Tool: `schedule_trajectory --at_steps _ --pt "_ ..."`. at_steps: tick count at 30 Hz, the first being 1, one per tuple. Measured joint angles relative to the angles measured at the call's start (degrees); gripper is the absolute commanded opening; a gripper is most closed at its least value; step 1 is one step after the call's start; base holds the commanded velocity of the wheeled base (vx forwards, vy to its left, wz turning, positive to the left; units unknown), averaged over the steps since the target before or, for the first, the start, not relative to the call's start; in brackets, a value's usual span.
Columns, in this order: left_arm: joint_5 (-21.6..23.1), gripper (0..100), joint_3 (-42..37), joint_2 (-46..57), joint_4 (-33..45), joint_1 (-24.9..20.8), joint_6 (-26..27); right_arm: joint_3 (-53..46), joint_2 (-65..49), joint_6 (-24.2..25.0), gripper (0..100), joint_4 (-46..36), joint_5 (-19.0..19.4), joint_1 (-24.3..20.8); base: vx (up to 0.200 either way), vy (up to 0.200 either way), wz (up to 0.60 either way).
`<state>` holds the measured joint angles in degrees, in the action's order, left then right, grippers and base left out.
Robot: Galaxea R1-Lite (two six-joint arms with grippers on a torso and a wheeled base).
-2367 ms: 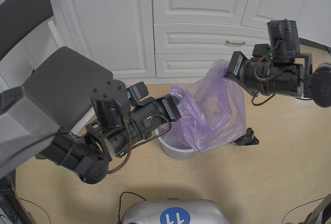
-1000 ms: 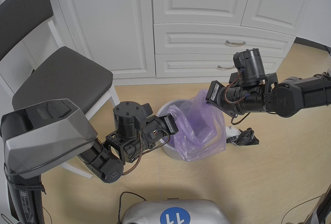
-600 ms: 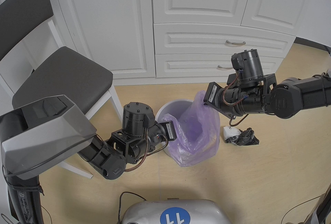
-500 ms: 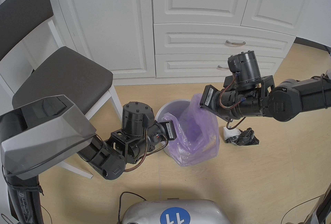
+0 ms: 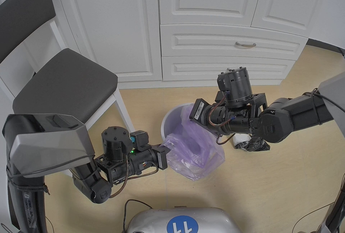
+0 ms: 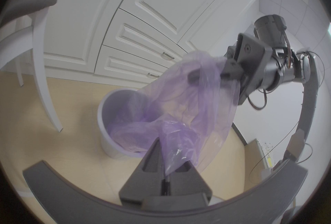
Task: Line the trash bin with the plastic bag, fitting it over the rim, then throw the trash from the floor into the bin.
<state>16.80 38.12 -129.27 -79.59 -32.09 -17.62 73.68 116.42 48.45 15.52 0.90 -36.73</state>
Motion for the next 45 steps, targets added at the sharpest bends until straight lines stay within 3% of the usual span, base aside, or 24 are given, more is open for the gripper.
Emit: schedule_trajectory --at_steps 3,4,13,22,29,35,45 --pt "0.33 0 -1.94 -2.60 -4.49 0.89 0.71 -0.22 1.50 2.55 0 3.94 0.00 -0.54 0.000 0.000 0.00" --pt "0.39 100 -2.45 -3.45 -5.74 1.11 0.62 -0.34 1.94 2.99 0 4.53 -0.04 -0.67 0.000 0.000 0.00" --pt "1.34 100 -5.33 -7.53 -8.19 1.74 -1.27 -0.69 3.78 3.52 0 5.12 -0.20 -1.72 0.000 0.000 0.00" --pt "6.40 100 -7.73 -7.97 -8.29 1.11 -1.32 -0.74 4.33 3.63 0 4.93 -0.41 -3.10 0.000 0.000 0.00" --pt "6.18 100 -7.97 -8.08 -8.35 -0.93 -1.79 -0.65 4.33 4.90 0 5.11 -0.57 -4.11 0.000 0.000 0.00" --pt "3.23 100 -6.27 -8.08 -8.42 -2.83 -8.06 -0.09 4.23 6.75 0 5.22 -0.85 -4.56 0.000 0.000 0.00" --pt "0.79 100 -4.33 -7.45 -8.48 -4.46 -10.61 2.32 6.40 9.39 0 5.19 -4.29 -5.68 0.000 0.000 0.00"
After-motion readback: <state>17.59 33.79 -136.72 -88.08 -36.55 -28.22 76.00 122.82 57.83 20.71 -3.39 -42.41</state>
